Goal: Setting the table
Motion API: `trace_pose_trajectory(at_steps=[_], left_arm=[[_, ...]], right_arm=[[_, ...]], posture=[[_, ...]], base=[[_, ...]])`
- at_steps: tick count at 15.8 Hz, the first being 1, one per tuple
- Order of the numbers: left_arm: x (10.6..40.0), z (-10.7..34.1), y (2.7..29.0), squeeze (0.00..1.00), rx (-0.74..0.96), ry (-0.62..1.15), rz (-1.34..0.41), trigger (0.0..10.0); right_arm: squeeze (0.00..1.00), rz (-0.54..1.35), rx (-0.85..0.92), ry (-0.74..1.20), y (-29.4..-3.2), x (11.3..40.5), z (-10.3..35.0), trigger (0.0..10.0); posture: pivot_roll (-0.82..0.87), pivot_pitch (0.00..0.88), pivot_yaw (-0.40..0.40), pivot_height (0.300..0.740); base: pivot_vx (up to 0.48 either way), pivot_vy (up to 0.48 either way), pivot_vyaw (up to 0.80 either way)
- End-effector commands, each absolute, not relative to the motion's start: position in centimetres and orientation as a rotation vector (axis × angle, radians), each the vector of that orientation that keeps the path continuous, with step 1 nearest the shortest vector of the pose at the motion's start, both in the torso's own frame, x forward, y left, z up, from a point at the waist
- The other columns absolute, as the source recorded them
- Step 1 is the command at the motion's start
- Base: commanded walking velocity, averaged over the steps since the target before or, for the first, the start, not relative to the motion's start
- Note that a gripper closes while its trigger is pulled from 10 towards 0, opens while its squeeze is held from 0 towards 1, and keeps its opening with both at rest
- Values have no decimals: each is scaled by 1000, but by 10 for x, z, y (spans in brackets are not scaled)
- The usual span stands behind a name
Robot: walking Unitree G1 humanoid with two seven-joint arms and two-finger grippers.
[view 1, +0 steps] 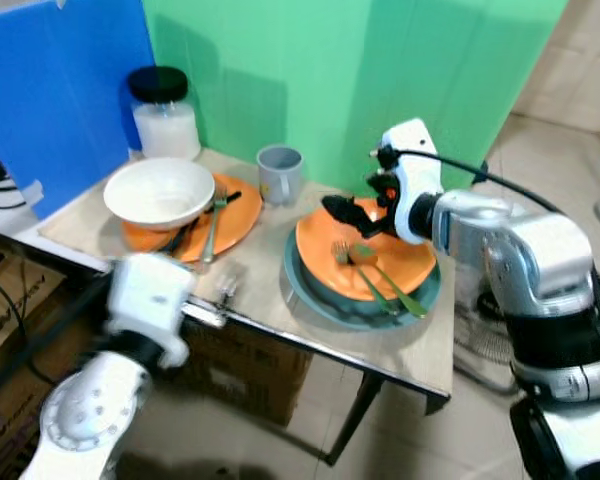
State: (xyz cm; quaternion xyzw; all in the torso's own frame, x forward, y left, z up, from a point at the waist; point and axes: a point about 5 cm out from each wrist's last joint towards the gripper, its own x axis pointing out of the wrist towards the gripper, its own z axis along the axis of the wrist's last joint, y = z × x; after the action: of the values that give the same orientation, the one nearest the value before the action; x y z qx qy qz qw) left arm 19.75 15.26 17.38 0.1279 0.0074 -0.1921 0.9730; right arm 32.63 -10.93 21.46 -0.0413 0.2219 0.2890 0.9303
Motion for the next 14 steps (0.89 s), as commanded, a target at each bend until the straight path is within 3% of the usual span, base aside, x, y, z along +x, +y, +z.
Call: trace_pose_trajectory(at_steps=[1, 3, 6, 7, 8, 9, 12, 14], left_arm=[[196, 178, 146, 0, 230, 16, -467, 10000], [200, 184, 137, 0, 201, 34, -626, 10000], [204, 183, 135, 0, 265, 69, -704, 10000], [206, 183, 133, 0, 275, 82, -737, 10000], [208, 183, 130, 0, 276, 91, -763, 10000], [207, 182, 129, 0, 278, 94, -770, 10000], [206, 182, 126, 0, 286, 114, -805, 10000], [205, 181, 126, 0, 290, 118, -808, 10000]], right_arm=[[0, 566, -107, 490, -110, 330, 218, 10000], [0, 542, -124, 582, -108, 338, 219, 10000], [0, 536, -152, 659, -108, 341, 211, 10000], [0, 523, -160, 693, -107, 344, 204, 9059], [0, 512, -167, 719, -105, 347, 198, 6392], [0, 515, -171, 725, -103, 347, 197, 5255], [0, 510, -208, 744, -98, 350, 193, 3529], [0, 501, -219, 742, -98, 352, 193, 3059]], posture=[[1, 0, -58, 740], [2, 0, -71, 740], [-8, 0, -70, 740], [-15, 0, -68, 740], [-17, 1, -67, 740], [-19, 4, -66, 740], [-23, 9, -71, 740], [-21, 9, -74, 740]], base=[[0, 0, 0], [0, 0, 0], [0, 0, 0], [0, 0, 0], [0, 0, 0], [0, 0, 0], [0, 0, 0], [0, 0, 0]])
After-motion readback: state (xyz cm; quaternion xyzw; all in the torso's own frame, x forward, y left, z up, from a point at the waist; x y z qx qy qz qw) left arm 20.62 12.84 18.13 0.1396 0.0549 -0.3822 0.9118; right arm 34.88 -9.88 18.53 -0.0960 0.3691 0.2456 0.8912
